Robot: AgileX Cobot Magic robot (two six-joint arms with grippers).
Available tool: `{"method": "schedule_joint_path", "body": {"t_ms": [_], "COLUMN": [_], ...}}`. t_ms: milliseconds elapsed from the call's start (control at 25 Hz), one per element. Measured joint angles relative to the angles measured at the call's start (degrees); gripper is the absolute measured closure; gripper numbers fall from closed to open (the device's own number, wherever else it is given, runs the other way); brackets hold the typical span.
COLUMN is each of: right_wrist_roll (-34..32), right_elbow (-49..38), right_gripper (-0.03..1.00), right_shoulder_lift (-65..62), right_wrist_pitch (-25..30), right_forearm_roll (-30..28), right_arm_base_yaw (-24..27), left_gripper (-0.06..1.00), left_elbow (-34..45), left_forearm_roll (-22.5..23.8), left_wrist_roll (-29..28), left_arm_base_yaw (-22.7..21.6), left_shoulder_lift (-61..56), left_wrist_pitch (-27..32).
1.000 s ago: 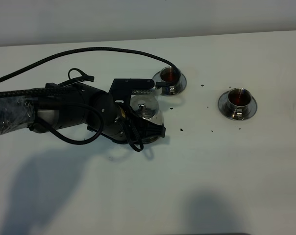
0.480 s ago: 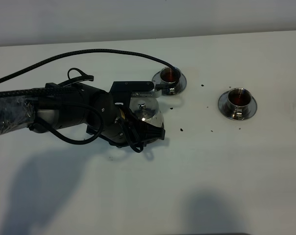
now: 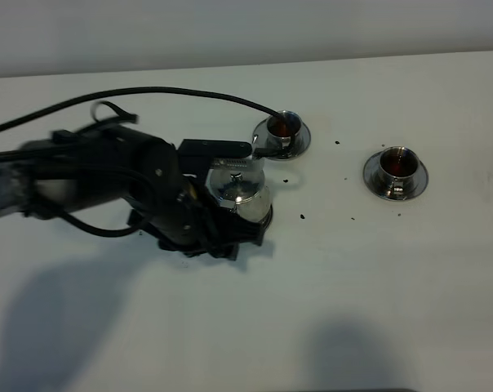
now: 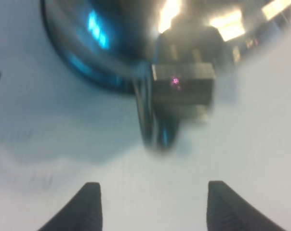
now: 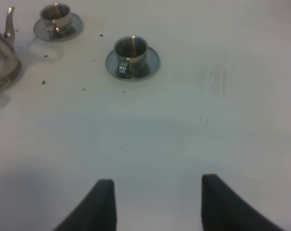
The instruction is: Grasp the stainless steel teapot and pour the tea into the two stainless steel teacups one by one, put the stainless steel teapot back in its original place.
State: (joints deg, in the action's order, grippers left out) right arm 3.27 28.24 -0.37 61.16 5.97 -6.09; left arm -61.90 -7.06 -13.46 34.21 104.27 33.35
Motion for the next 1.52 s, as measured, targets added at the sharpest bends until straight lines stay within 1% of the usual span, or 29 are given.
{"method": "schedule_joint_path", "body": {"t_ms": [240,400,520,680,840,1000,1120,1360,1440,1520], "right_wrist_roll": [0.0,0.0,0.0,0.0,0.0,0.0,0.0,0.0,0.0,0.0], "right_elbow": [0.0,0.0,0.0,0.0,0.0,0.0,0.0,0.0,0.0,0.0], "right_gripper": [0.57,0.57,0.57,0.57,0.57,0.57,0.57,0.57,0.57,0.57], "right_shoulder_lift": [0.0,0.0,0.0,0.0,0.0,0.0,0.0,0.0,0.0,0.0], "right_wrist_pitch": [0.0,0.0,0.0,0.0,0.0,0.0,0.0,0.0,0.0,0.0], "right_forearm_roll": [0.0,0.0,0.0,0.0,0.0,0.0,0.0,0.0,0.0,0.0], "right_arm_base_yaw": [0.0,0.0,0.0,0.0,0.0,0.0,0.0,0.0,0.0,0.0], "left_gripper": [0.43,0.43,0.43,0.43,0.43,0.43,0.43,0.43,0.43,0.43], "left_elbow": [0.0,1.3,5.9,15.5,24.8,30.8,32.2,32.5,32.6,32.6], "left_forearm_roll": [0.5,4.1,6.7,7.1,7.1,7.8,8.0,9.7,10.0,10.1], "left_wrist_roll": [5.1,6.0,6.1,5.9,5.8,5.8,5.8,5.0,4.6,4.7], "left_arm_base_yaw": [-0.3,-0.3,-0.3,-0.3,-0.3,-0.3,-0.3,-0.6,-2.8,-7.3], "left_shoulder_lift": [-8.7,-15.3,-21.8,-32.1,-41.3,-50.0,-54.9,-65.0,-68.2,-71.3], "left_wrist_pitch": [15.2,24.1,27.6,28.5,26.5,25.4,26.7,26.8,27.0,27.1]}}
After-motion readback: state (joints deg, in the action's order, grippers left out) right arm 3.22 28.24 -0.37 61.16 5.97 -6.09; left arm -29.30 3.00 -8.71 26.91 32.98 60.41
